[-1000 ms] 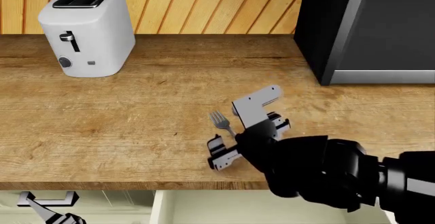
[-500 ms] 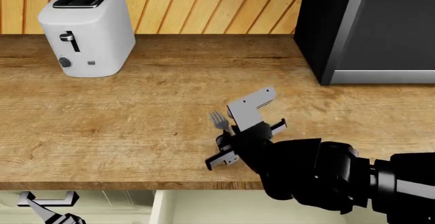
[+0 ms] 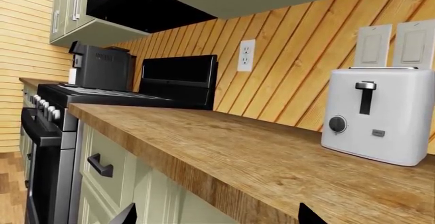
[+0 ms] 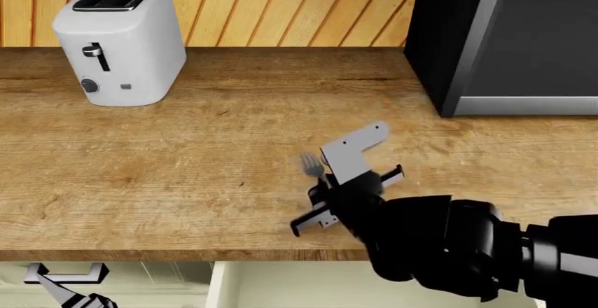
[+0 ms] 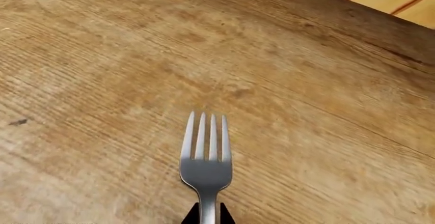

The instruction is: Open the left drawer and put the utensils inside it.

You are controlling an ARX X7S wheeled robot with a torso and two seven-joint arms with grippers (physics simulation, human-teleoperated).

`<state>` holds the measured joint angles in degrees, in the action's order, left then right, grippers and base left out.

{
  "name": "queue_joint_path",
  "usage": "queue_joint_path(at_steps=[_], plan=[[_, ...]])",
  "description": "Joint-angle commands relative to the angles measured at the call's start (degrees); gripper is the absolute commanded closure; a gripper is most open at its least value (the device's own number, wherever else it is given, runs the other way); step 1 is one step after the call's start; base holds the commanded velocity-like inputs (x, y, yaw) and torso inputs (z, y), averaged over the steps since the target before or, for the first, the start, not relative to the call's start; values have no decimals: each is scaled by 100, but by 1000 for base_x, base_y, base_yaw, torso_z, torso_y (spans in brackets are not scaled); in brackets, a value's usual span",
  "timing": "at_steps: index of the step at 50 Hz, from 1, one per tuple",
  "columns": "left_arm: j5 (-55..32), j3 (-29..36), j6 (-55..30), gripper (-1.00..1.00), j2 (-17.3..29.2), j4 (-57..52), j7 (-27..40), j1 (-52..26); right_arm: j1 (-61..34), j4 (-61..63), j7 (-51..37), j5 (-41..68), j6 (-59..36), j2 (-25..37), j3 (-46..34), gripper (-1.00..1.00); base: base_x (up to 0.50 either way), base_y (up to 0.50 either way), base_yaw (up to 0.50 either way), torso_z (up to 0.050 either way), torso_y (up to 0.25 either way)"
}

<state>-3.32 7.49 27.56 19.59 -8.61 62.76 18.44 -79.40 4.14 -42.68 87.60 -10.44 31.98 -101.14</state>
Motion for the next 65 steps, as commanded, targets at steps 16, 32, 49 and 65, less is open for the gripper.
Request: queue_joint_path(at_steps=[16,32,49,65], plan=[[22,-9,0,-100,8,-49,6,20,-724,1073,-264,-225,-326,611,52,100,0,0,0,0,0],[47,-29,23,-100,1,-72,30,44,-1475,2259,-117,-737,-927,1363,-153,100,0,0,0,0,0],[73,-38,-13,-100,-5,-117,46,51,-2048,3186,283,-1049,-1500,2002,-290,100,0,0,0,0,0],[117,-51,-39,-100,-2,-181,64,77,-2526,4453,9,-1282,-2302,2218,-492,100,0,0,0,0,0]])
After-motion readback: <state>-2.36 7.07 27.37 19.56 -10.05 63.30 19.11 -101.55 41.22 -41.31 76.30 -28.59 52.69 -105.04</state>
